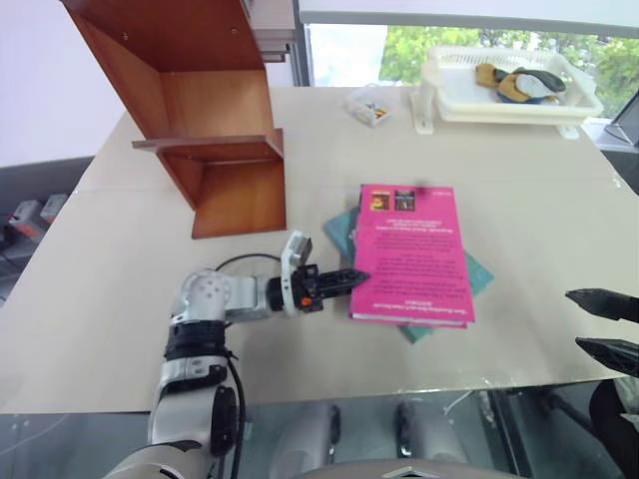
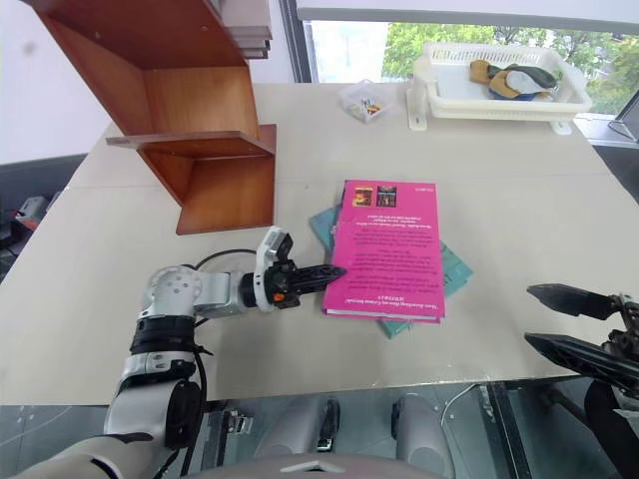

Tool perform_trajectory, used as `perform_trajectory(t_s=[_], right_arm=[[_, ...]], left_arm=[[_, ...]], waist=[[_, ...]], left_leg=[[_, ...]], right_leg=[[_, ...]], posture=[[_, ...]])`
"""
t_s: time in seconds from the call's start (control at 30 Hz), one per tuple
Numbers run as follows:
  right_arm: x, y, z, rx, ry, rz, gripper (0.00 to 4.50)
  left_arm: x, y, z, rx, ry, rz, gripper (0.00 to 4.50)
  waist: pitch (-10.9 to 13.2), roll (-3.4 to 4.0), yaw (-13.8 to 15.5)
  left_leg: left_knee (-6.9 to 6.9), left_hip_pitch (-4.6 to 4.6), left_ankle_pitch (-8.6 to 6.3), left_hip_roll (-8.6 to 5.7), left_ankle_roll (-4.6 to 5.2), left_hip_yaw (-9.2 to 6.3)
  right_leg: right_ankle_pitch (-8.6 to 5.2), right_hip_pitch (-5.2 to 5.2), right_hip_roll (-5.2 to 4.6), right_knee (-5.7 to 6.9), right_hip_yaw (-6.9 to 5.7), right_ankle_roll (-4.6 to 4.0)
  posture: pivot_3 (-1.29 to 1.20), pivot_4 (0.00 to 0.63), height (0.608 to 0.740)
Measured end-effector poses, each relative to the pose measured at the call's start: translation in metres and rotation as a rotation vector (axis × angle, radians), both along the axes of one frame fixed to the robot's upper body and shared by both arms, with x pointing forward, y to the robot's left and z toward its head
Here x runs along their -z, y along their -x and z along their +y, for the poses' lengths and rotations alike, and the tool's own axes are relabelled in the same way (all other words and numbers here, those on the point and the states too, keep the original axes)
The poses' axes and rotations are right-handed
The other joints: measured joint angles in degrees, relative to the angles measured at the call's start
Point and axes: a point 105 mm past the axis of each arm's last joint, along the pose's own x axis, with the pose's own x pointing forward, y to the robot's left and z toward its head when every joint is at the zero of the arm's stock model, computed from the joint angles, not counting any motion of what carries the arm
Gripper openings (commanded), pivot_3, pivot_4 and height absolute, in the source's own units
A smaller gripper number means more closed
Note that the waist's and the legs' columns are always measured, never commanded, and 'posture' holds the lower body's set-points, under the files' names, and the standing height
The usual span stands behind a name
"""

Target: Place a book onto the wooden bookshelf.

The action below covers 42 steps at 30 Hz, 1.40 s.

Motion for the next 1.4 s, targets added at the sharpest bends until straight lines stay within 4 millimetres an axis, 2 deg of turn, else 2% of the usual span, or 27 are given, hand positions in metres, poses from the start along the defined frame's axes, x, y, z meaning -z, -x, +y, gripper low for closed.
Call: perform_trajectory(t_s=[0.13,0.3,0.5,0.57,0.6,0.63,0.7,0.73,0.83,0.97,1.03,1.13,1.27,1.4], right_arm=[[0.001,-0.004,-0.002,0.004,0.004,-0.009,4.50],[0.002,-0.008,-0.004,0.008,0.009,-0.015,4.50],[0.004,-0.012,-0.004,0.001,0.012,-0.023,4.50],[0.004,-0.013,-0.005,0.002,0.017,-0.028,4.50],[0.003,-0.014,-0.005,0.004,0.020,-0.036,4.50],[0.003,-0.014,-0.006,0.005,0.021,-0.037,4.50],[0.004,-0.015,-0.007,0.011,0.020,-0.035,4.50],[0.005,-0.015,-0.008,0.017,0.021,-0.034,4.50],[0.003,-0.017,-0.007,0.010,0.022,-0.045,4.50],[-0.003,-0.023,-0.015,0.040,-0.012,-0.076,4.50],[-0.010,-0.026,-0.021,0.059,-0.043,-0.107,4.50],[-0.024,-0.035,-0.040,0.109,-0.134,-0.168,4.50],[-0.026,-0.039,-0.047,0.111,-0.180,-0.180,4.50],[-0.041,-0.046,-0.055,0.084,-0.277,-0.247,4.50]], left_arm=[[-0.006,0.001,0.009,-0.066,0.047,-0.021,0.37],[-0.019,0.003,0.003,-0.136,0.012,-0.161,0.37],[-0.067,-0.016,-0.007,-0.270,-0.026,-0.514,0.37],[-0.069,-0.015,-0.013,-0.231,-0.136,-0.651,0.37],[-0.065,-0.014,-0.019,-0.180,-0.245,-0.781,0.37],[-0.065,-0.014,-0.019,-0.174,-0.259,-0.801,0.37],[-0.061,-0.017,-0.023,-0.131,-0.375,-0.984,0.37],[-0.064,-0.020,-0.027,-0.103,-0.421,-1.121,0.37],[-0.076,-0.027,-0.034,-0.079,-0.480,-1.344,0.37],[-0.097,-0.047,-0.034,-0.015,-0.706,-1.790,0.37],[-0.103,-0.052,-0.032,0.002,-0.772,-1.891,0.37],[-0.109,-0.064,-0.034,0.052,-0.889,-2.061,0.37],[-0.116,-0.072,-0.034,0.084,-0.972,-2.168,0.37],[-0.158,-0.086,-0.027,0.084,-1.158,-2.397,0.37]], waist=[[0.0,-0.03,0.1],[0.0,-0.06,0.4],[0.0,-0.07,0.9],[0.0,-0.06,1.0],[0.0,-0.05,1.0],[0.0,-0.03,1.0],[0.0,-0.04,1.2],[0.0,-0.04,1.3],[0.0,-0.04,1.6],[0.1,-0.06,1.5],[0.0,-0.01,1.5],[0.1,-0.04,1.4],[0.1,0.00,1.4],[0.3,-0.02,1.3]], left_leg=[[0.02,-0.01,0.00,0.00,-0.02,-0.04],[0.01,-0.07,0.00,-0.05,-0.04,-0.07],[0.01,-0.07,0.00,-0.08,-0.08,-0.04],[-0.03,-0.06,0.06,-0.10,-0.13,0.03],[-0.08,-0.04,0.15,-0.10,-0.28,0.10],[-0.10,-0.02,0.15,-0.10,-0.28,0.13],[-0.11,-0.05,0.14,-0.08,-0.27,0.15],[-0.12,-0.06,0.14,-0.05,-0.26,0.17],[-0.10,-0.08,0.00,-0.04,0.00,0.17],[-0.10,-0.13,-0.01,-0.03,0.03,0.13],[-0.11,-0.10,-0.05,-0.04,0.11,0.20],[-0.10,-0.15,-0.11,-0.04,0.21,0.19],[-0.10,-0.21,-0.14,-0.03,0.27,0.17],[-0.05,-0.25,-0.16,-0.05,0.30,0.20]], right_leg=[[0.00,0.02,-0.04,0.00,0.01,-0.01],[0.00,0.02,-0.09,-0.05,0.00,-0.02],[-0.12,0.03,-0.06,-0.08,0.01,-0.24],[-0.12,0.02,0.01,-0.11,0.00,-0.24],[-0.13,0.01,0.07,-0.17,-0.02,-0.25],[-0.13,0.01,0.16,-0.20,-0.02,-0.25],[-0.13,0.02,0.25,-0.31,0.01,-0.26],[-0.13,0.02,0.26,-0.35,0.04,-0.26],[-0.12,0.03,-0.01,-0.42,0.05,-0.26],[-0.12,0.03,0.02,-0.46,0.04,-0.25],[-0.12,0.02,0.02,-0.47,0.03,-0.25],[0.02,0.02,0.06,-0.54,-0.06,0.00],[0.04,0.01,0.32,-0.59,-0.10,0.03],[0.10,0.03,0.40,-0.70,-0.11,0.15]], posture=[[0.00,0.150,0.740],[0.00,0.150,0.740],[0.00,0.150,0.740],[0.00,0.150,0.740],[0.00,0.150,0.740],[0.00,0.150,0.740],[0.00,0.150,0.740],[0.00,0.150,0.740],[0.00,0.150,0.740],[0.00,0.150,0.740],[0.00,0.150,0.740],[0.00,0.150,0.740],[0.00,0.150,0.740],[0.00,0.150,0.740]])
